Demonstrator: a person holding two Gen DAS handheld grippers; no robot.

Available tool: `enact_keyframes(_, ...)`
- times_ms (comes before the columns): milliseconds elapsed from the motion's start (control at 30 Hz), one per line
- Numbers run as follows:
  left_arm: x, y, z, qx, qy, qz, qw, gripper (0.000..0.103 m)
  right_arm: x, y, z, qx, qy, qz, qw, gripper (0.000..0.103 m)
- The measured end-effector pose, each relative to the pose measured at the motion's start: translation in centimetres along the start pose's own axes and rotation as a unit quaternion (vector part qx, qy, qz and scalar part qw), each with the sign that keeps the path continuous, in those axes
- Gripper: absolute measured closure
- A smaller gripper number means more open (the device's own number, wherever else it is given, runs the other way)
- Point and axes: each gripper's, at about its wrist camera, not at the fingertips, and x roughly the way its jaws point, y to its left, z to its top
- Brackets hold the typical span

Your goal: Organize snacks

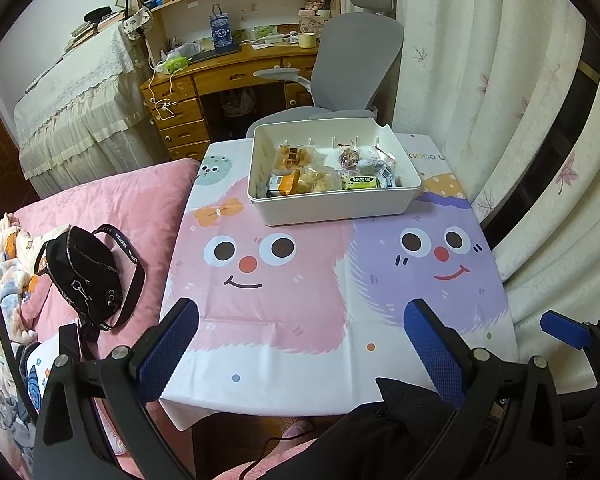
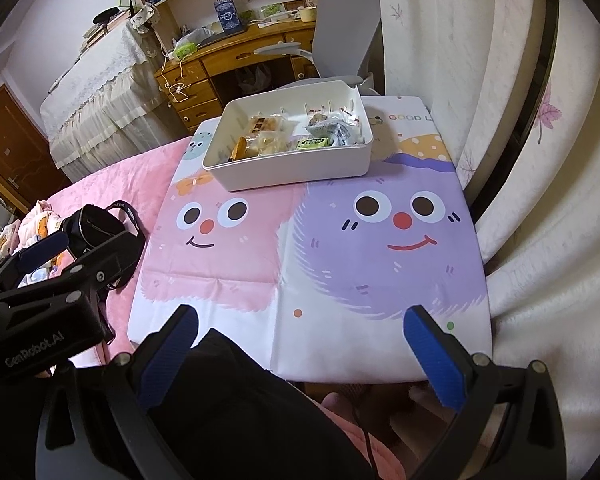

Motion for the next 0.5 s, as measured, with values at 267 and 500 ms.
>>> enact_keyframes(267, 0.1, -0.04, -0.04, 0.003, 0.0, 0.0, 1.0, 0.001, 0.19, -0.17, 0.02, 0.001, 0.004, 0.0, 1.0, 0.0)
enact_keyframes(500, 0.19, -0.09, -0.14, 0.005, 0.0, 0.0, 1.0, 0.001, 0.41, -0.58, 0.03, 0.002, 0.007, -0.002, 1.0, 0.0)
